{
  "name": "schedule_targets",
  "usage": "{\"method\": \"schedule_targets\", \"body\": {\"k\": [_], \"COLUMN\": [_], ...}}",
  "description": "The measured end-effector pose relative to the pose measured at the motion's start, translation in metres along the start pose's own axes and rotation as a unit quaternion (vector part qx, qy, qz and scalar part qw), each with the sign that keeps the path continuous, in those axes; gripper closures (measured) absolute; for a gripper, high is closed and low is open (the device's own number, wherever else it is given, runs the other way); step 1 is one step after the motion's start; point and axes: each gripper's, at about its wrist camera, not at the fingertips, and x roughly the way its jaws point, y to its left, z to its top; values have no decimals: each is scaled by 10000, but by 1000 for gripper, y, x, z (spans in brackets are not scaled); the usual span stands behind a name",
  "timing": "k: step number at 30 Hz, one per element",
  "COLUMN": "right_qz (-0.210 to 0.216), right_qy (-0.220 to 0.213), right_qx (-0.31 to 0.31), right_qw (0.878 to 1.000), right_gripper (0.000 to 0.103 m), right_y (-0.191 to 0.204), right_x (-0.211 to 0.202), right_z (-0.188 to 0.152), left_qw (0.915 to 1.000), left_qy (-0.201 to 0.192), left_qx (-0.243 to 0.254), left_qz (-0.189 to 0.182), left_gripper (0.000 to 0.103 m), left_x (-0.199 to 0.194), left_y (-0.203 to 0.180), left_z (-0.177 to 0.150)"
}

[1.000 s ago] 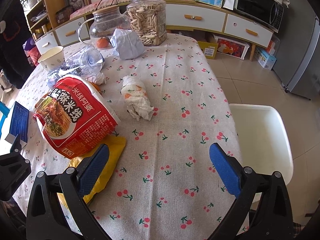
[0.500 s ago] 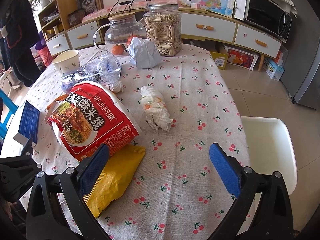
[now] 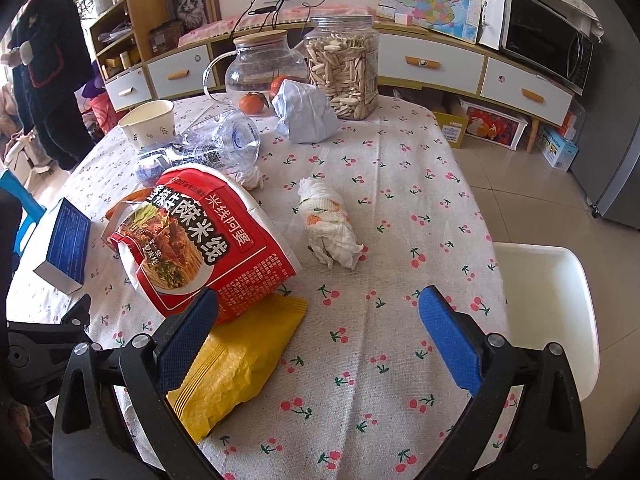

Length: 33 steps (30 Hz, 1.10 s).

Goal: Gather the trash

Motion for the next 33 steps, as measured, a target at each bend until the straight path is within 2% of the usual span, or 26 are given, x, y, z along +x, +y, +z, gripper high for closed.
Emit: {"method": "schedule_targets", "body": {"k": [3, 5, 6, 8, 9, 11, 12, 14, 16, 18, 19, 21, 23, 25, 27, 29, 30, 31, 32, 33], "right_qz": [-10, -41, -61, -107, -129, -199, -238, -297, -288, -268, -253, -222, -207, -213, -210, -214, -219, -221, -223, -222], "right_qy": [11, 9, 12, 31, 46, 89, 122, 214, 339, 451, 496, 555, 573, 569, 563, 566, 569, 574, 581, 590], "right_qx": [8, 3, 3, 19, 33, 80, 111, 204, 330, 462, 525, 613, 645, 632, 622, 625, 629, 631, 629, 627], "right_qw": [10000, 10000, 10000, 9999, 9999, 9997, 9996, 9991, 9985, 9976, 9971, 9963, 9961, 9961, 9962, 9962, 9962, 9961, 9961, 9960], "right_gripper": [7, 7, 7, 7, 7, 7, 7, 7, 7, 7, 7, 7, 7, 7, 7, 7, 7, 7, 7, 7], "right_y": [-1, -4, -5, -9, -11, -17, -20, -27, -34, -40, -43, -47, -48, -49, -49, -49, -49, -49, -49, -49], "right_x": [0, 0, 0, 1, 1, 2, 3, 6, 9, 12, 13, 13, 13, 12, 11, 11, 11, 11, 11, 11], "right_z": [-1, -1, -2, -3, -4, -5, -6, -8, -10, -12, -13, -14, -15, -15, -16, -16, -16, -16, -16, -16], "left_qw": [9994, 9973, 9935, 9752, 9677, 9617, 9542, 9247, 8875, 8530, 8412, 8291, 8252, 8326, 8361, 8626, 8628, 8568, 8547, 8575], "left_qy": [-97, -239, -392, -851, -996, -1071, -1148, -1476, -1833, -2138, -2228, -2278, -2241, -2125, -2045, -1818, -1787, -1830, -1866, -1870], "left_qx": [11, 51, 116, 342, 416, 445, 490, 688, 864, 1020, 1073, 1125, 1176, 1228, 1307, 1257, 1262, 1290, 1290, 1263], "left_qz": [324, 695, 1066, 2014, 2278, 2485, 2719, 3442, 4139, 4650, 4809, 4980, 5050, 4966, 4920, 4551, 4559, 4646, 4669, 4624], "left_gripper": [8, 8, 8, 8, 8, 8, 8, 8, 7, 7, 7, 7, 7, 7, 7, 7, 7, 7, 7, 7], "left_x": [-2, -5, -7, -12, -13, -13, -13, -12, -11, -9, -9, -5, 1, 7, 13, 16, 17, 16, 15, 14], "left_y": [0, 1, -2, -10, -13, -14, -15, -22, -28, -34, -35, -36, -35, -36, -38, -36, -36, -38, -38, -37], "left_z": [0, 0, 0, -2, -2, -2, -1, -3, -5, -8, -9, -10, -10, -12, -17, -16, -16, -17, -16, -15]}}
